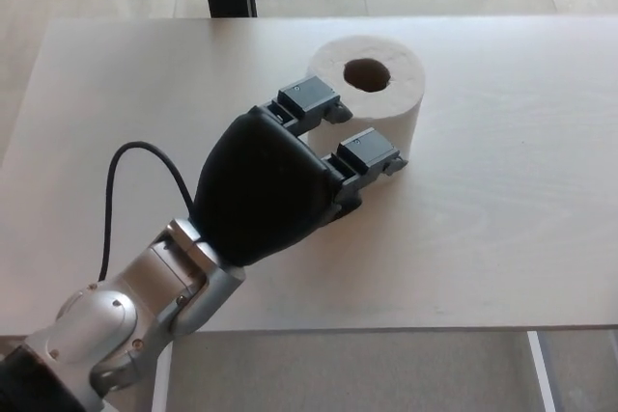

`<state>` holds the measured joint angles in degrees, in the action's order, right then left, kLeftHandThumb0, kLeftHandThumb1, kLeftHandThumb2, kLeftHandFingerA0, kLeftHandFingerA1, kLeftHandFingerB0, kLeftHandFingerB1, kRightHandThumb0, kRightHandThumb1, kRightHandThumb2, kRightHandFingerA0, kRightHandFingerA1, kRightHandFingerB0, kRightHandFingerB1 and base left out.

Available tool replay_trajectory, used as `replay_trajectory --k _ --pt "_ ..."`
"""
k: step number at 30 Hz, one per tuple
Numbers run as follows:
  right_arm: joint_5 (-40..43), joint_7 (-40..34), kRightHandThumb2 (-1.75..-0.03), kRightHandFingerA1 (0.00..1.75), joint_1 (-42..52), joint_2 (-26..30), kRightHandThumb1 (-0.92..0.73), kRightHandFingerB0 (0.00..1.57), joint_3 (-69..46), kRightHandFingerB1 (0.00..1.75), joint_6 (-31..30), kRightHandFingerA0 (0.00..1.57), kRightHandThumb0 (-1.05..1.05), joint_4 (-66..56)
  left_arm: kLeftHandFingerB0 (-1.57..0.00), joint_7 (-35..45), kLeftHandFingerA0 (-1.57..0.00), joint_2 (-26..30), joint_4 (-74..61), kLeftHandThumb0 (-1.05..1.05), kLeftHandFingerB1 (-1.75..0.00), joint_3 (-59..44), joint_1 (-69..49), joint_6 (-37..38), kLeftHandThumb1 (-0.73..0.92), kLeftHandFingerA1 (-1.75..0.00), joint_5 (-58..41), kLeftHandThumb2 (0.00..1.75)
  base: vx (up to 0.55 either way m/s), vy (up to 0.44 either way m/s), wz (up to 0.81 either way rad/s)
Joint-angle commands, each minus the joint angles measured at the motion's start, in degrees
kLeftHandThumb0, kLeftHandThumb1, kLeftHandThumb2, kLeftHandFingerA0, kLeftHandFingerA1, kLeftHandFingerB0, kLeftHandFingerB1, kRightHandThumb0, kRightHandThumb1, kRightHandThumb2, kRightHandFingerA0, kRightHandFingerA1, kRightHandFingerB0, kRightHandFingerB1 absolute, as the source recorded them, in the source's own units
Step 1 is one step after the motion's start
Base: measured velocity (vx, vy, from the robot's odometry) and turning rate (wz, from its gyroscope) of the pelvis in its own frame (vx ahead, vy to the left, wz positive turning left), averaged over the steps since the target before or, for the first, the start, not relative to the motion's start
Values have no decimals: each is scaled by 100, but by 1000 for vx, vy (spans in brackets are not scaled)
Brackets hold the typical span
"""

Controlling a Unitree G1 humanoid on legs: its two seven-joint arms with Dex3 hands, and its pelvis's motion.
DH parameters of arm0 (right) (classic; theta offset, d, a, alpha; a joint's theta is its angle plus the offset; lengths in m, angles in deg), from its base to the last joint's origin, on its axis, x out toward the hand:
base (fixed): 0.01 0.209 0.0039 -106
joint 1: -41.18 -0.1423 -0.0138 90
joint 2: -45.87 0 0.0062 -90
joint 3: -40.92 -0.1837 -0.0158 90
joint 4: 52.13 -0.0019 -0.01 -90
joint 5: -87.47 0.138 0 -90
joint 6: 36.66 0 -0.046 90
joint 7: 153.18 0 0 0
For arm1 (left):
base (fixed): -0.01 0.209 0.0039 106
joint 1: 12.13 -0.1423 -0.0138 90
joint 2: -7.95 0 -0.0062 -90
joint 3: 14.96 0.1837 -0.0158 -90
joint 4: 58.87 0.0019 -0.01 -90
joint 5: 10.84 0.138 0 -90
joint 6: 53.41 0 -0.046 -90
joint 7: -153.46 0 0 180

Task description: A toilet paper roll is kept in the middle of the desk infront of the robot. The robot places its left hand on the top of the toilet paper roll to hold it still and uses its right hand to tear off a piece of toilet paper from it and hands the paper to a person

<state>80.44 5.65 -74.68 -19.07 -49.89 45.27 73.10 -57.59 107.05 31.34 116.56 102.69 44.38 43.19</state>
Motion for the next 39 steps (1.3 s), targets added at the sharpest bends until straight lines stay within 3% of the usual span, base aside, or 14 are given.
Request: replay_trajectory --k 1,2,3,4,7,9,11,12,20,22,24,25,32,39 --pt "-1871 -667 -59 170 159 666 -62 85 1167 102 1389 86 -24 601 -68 404 -55 187 -141 -38 -62 -239 -240 644 54 -85 -275 75 0 0 0" --pt "-1859 -710 -90 131 160 694 -46 84 1180 104 1446 114 -28 677 -70 400 -57 235 -200 -37 -62 -258 -310 670 53 -84 -289 75 0 0 0" --pt "-1832 -739 -60 167 178 747 -61 82 1180 102 1517 86 -24 718 -70 352 -57 245 -190 -37 -62 -262 -354 719 54 -84 -299 74 0 0 0" --pt "-1817 -763 -60 167 174 773 -61 82 1204 102 1554 86 -24 746 -70 340 -57 241 -181 -37 -62 -270 -369 742 54 -84 -300 74 0 0 0" --pt "-1690 -607 -63 160 132 797 -62 81 1196 65 1287 84 -25 771 -67 538 -53 313 -264 -37 -65 -314 -509 759 54 -85 -355 75 0 0 0" --pt "-1375 28 -62 127 100 791 -71 42 1109 37 973 63 -32 711 -71 394 -58 355 -250 -36 -64 -344 -652 845 50 -83 -299 73 0 0 0" --pt "-1437 96 -61 110 100 829 -71 37 1190 35 946 60 -35 693 -70 406 -58 359 -289 -38 -65 -419 -771 900 50 -83 -263 73 0 0 0" --pt "-1390 433 -62 56 172 917 -72 30 1207 33 802 37 -43 491 -71 364 -58 336 -290 -37 -64 -479 -903 962 51 -84 -313 73 0 0 0" --pt "-1329 1428 -60 31 665 1164 -66 13 1103 27 197 0 -58 -467 -65 390 -53 326 -518 -37 -68 -852 -1572 1195 53 -85 -440 76 0 0 0" --pt "-1229 1594 -85 29 836 1223 -46 6 969 36 209 0 -64 -657 -63 515 -51 339 -616 -36 -69 -937 -1735 1143 53 -86 -483 76 0 0 0" --pt "-1109 1852 -60 5 931 1240 -67 4 836 28 11 0 -67 -807 -63 543 -51 332 -629 -35 -69 -1007 -1829 1171 53 -84 -522 75 0 0 0" --pt "-1286 1846 -93 15 993 1301 -60 5 894 12 -106 0 -91 -870 -64 479 -52 332 -576 -35 -68 -1021 -1865 1219 52 -84 -514 74 0 0 0" --pt "-576 3016 -98 36 1514 1526 -64 0 126 2 -1373 0 -105 -2469 -55 683 -49 418 -1051 -35 -60 -1530 -2599 1245 53 -77 -1127 72 0 0 0" --pt "1582 3798 -105 38 4317 200 -63 5 -4178 19 -341 0 -101 -5523 -32 1042 -32 1088 -2084 -37 -50 -3331 -4845 1513 62 -65 -2964 68 0 0 0"
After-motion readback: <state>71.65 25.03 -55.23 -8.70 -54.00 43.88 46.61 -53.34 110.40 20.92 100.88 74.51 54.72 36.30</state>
